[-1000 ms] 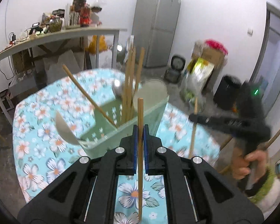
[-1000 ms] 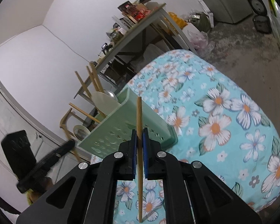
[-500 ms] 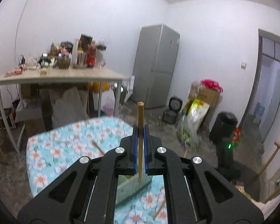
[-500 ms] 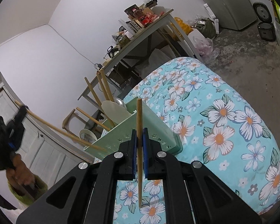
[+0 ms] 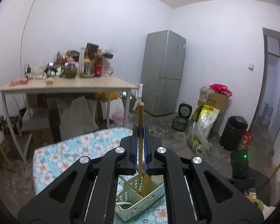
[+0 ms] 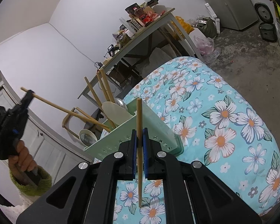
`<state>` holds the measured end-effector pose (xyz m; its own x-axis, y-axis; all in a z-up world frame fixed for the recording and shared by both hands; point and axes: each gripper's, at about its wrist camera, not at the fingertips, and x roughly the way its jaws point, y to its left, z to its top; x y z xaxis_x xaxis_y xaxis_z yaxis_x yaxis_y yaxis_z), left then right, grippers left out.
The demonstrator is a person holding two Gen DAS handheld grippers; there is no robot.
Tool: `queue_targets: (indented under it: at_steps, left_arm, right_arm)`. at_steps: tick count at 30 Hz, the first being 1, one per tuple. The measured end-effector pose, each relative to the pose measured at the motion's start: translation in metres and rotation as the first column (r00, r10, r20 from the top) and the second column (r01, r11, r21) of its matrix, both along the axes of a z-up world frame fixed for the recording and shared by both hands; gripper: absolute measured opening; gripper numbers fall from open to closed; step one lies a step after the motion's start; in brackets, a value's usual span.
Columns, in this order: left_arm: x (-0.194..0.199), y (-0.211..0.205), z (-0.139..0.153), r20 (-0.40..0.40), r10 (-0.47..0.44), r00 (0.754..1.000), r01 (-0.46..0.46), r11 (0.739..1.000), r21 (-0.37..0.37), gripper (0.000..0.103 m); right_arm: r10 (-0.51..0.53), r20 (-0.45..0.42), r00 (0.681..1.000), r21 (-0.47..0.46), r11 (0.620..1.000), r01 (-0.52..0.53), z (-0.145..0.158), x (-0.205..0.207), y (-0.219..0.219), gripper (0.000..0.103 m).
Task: Organize utensils
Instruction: 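Lower the chopstick into the holder and open the left tool while the right tool holds its chopstick above, then lower the wooden chopstick into the green holder and open the right tool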
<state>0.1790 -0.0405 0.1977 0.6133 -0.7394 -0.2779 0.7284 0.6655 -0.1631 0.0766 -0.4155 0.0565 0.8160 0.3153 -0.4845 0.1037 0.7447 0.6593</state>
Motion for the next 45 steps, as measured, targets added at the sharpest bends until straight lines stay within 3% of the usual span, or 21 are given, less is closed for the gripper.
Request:
queue_targets:
  at_steps: [16,20,25,37,45]
  left_arm:
    - [0.036,-0.031,-0.072,-0.142,-0.034,0.989,0.052,0.991,0.122,0.006]
    - [0.036,-0.029,-0.076,-0.154,-0.027,0.988,0.045,0.993,0.111,0.025]
    - [0.031,-0.018,-0.073,-0.143,-0.011,0.99,0.022,0.997,0.076,0.037]
    - [0.003,0.033,-0.091,-0.164,0.02,0.986,-0.025,0.999,-0.027,0.059]
    - [-0.017,0.072,-0.113,-0.191,0.018,0.981,-0.036,0.996,-0.087,0.067]
  right_arm:
    - [0.008,-0.013,1.0,-0.008,1.0,-0.008,-0.002,0.002,0.004,0.006]
    - [0.008,-0.009,1.0,-0.015,1.0,-0.008,0.001,0.0,0.005,0.006]
    - [0.014,0.01,1.0,-0.032,0.999,-0.014,0.011,-0.002,0.009,0.006]
    - [0.079,0.176,0.981,-0.149,0.987,-0.053,0.102,-0.002,0.026,0.006]
    - [0.131,0.284,0.95,-0.22,0.973,-0.069,0.166,0.017,0.038,0.006]
